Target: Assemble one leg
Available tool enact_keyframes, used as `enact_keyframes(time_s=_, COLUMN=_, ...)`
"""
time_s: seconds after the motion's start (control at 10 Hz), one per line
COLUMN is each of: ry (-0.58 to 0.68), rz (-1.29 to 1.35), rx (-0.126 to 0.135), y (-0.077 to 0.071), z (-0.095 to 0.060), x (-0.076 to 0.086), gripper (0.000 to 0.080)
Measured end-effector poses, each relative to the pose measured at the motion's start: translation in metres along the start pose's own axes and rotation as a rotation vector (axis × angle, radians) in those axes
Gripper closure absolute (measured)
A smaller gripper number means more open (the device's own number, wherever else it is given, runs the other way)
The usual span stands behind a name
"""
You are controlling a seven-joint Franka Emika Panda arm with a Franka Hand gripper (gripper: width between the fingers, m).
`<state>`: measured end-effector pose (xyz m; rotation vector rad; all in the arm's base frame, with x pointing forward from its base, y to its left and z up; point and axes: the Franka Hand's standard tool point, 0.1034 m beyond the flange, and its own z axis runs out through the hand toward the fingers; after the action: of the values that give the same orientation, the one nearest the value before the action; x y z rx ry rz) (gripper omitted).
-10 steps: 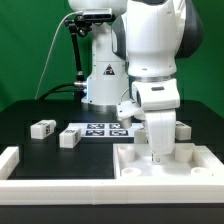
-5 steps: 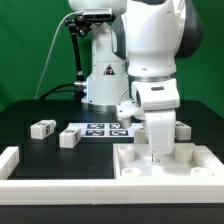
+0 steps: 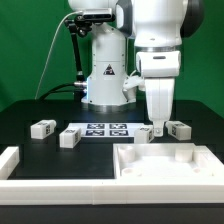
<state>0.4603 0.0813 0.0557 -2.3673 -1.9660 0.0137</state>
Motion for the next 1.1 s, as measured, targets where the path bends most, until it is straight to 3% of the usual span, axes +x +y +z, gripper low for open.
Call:
enact_keyframes(time_s=0.2, ry=0.0, rz=0.012, rx=0.002, y=0.001, z=0.001, x=-0.002, gripper=0.015)
enact_keyframes(time_s=0.5, ry=0.009, rz=0.39, rx=0.006, y=-0.001, z=0.002, x=0.0, gripper=0.015)
enact_keyframes(time_s=0.7, ry=0.029, rz=0.805, rx=-0.003, y=-0.031, z=0.006, x=0.007, gripper=0.015)
enact_keyframes(time_s=1.0, ry=0.03, rz=1.24, rx=0.011, y=-0.069, z=0.013, x=0.041, gripper=0.015)
enact_keyframes(time_s=1.1, ry=0.028, rz=1.273, rx=0.017, y=-0.075, z=0.015, x=0.049, gripper=0.015)
